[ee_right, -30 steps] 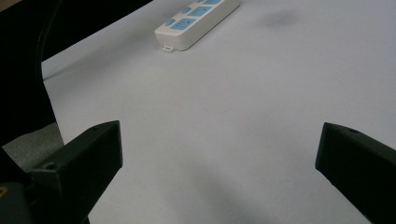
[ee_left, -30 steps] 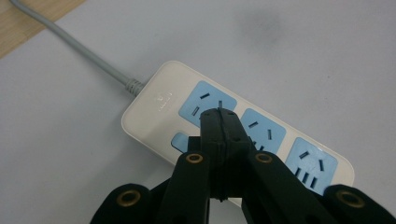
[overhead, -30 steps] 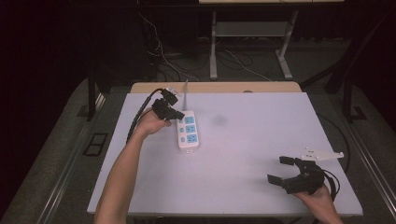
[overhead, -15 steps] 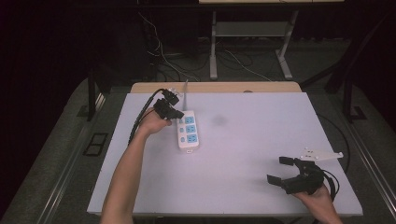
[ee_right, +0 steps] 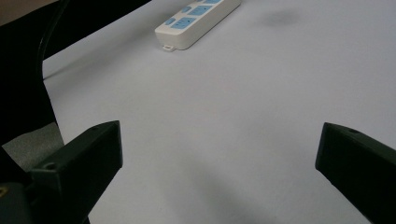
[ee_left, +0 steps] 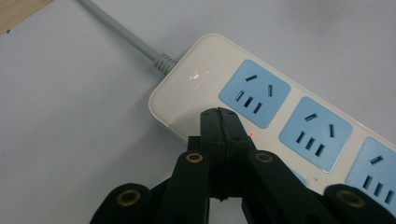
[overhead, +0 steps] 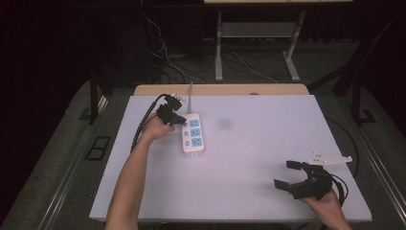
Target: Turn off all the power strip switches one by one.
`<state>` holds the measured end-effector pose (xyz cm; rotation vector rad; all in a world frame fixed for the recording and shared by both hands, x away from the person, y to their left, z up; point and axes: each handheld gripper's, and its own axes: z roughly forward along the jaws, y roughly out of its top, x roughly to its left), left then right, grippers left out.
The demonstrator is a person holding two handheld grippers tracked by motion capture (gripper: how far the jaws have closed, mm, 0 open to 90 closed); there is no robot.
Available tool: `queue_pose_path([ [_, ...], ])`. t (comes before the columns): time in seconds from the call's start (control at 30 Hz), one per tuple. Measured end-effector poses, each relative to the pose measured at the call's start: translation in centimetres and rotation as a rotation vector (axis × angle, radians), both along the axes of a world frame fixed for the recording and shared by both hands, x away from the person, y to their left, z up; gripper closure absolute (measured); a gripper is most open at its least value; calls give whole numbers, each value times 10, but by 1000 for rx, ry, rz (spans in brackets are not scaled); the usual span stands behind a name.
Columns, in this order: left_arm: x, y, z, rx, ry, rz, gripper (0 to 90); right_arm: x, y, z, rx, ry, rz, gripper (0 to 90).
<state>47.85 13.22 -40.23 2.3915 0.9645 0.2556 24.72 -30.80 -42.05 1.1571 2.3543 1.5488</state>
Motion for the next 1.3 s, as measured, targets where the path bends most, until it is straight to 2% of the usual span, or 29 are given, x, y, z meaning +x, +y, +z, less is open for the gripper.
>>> queue_pose_path([
  [0.27, 2, 0, -3, -23, 3, 13, 891, 0, -1, 0, 0, 0, -2, 4],
  [0.6, 1, 0, -3, -19, 2, 11, 891, 0, -2, 0, 0, -1, -5, 4],
  [0.87, -1, 1, -4, -33, -6, 23, 893, 0, -2, 0, -1, -1, -4, 4],
  [1.07, -3, -4, -3, 1, -24, 27, 896, 0, -2, 0, -2, -1, 0, 4],
  [1.23, -1, -5, -4, -1, -20, 46, 898, 0, -1, 0, -4, -1, 6, 4],
  [1.3, 0, -7, -2, 24, -17, 42, 899, 0, -1, 1, -2, -1, 8, 4],
])
